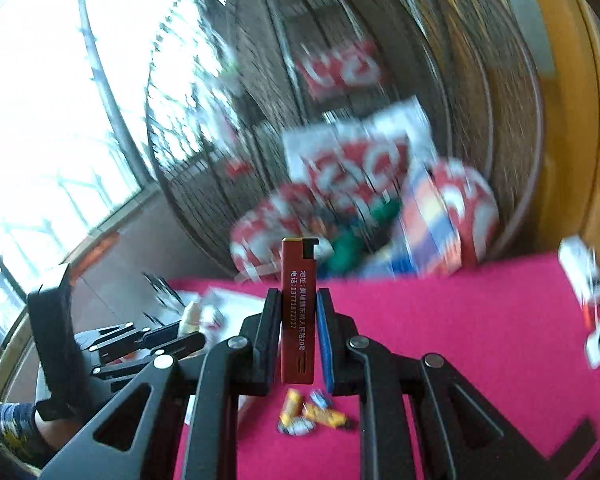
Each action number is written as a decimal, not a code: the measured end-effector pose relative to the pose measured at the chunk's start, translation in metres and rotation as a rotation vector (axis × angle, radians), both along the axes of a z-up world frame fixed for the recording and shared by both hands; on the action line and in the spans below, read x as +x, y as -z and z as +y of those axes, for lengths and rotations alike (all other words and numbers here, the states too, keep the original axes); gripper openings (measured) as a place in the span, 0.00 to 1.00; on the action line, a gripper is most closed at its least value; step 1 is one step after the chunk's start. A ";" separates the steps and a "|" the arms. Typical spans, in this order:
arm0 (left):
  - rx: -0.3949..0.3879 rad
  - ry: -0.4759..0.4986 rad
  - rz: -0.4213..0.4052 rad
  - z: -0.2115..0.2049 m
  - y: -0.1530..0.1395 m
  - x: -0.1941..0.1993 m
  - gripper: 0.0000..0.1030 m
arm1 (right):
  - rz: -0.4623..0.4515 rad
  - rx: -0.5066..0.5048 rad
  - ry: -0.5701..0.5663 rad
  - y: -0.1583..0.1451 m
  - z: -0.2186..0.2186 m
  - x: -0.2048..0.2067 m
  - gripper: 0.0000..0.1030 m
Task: Organize rigid objects
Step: 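Lift and carry the eye-drop bottle and red USB stick over the tray, then open the left tool to drop the bottle while the right tool releases the USB stick, then move both tools back over the yellow lighters and sticker, then grasp a yellow lighter with the left tool while the right tool grasps the cartoon sticker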
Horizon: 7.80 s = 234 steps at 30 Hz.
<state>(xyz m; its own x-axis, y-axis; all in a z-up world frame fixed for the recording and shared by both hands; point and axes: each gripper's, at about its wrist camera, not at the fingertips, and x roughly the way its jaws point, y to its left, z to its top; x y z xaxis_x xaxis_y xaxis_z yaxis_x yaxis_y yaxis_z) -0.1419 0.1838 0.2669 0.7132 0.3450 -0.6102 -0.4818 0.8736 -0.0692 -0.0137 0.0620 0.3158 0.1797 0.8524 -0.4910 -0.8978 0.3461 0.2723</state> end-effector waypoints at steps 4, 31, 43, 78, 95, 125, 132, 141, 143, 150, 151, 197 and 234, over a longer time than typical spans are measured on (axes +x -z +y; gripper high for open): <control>0.016 -0.016 -0.072 -0.001 -0.030 -0.017 0.19 | -0.041 0.094 -0.048 -0.030 -0.004 -0.017 0.15; 0.048 -0.126 -0.138 0.053 -0.042 -0.105 0.19 | -0.085 0.134 -0.222 -0.051 0.052 -0.098 0.15; 0.035 -0.169 -0.123 0.078 -0.034 -0.140 0.19 | -0.060 0.108 -0.282 -0.043 0.085 -0.129 0.15; -0.254 -0.188 0.011 0.199 0.060 -0.167 0.19 | 0.026 -0.119 -0.268 0.031 0.200 -0.163 0.15; -0.444 -0.113 0.345 0.199 0.180 -0.098 0.19 | 0.151 -0.535 -0.165 0.192 0.240 -0.130 0.15; -0.259 -0.265 0.326 0.161 0.148 -0.107 0.79 | -0.028 -0.403 0.020 0.145 0.184 -0.105 1.00; -0.252 -0.199 0.305 0.127 0.139 -0.081 0.79 | -0.005 -0.275 0.183 0.100 0.120 -0.056 1.00; -0.289 -0.056 0.360 0.067 0.152 -0.022 0.79 | 0.058 -0.247 0.351 0.087 0.027 -0.007 1.00; -0.301 -0.029 0.390 0.054 0.159 -0.006 0.79 | 0.072 -0.260 0.377 0.090 0.009 0.003 1.00; -0.353 0.031 0.481 0.015 0.189 0.039 0.79 | 0.096 -0.301 0.429 0.098 -0.042 0.028 1.00; -0.364 0.037 0.483 0.010 0.192 0.046 0.79 | 0.100 -0.306 0.435 0.098 -0.050 0.032 1.00; -0.507 -0.073 0.439 -0.085 0.225 0.100 0.79 | 0.188 -0.390 0.374 0.134 -0.136 0.109 1.00; -0.268 0.027 0.571 -0.108 0.258 0.102 0.37 | 0.176 -0.441 0.167 0.156 -0.090 0.085 1.00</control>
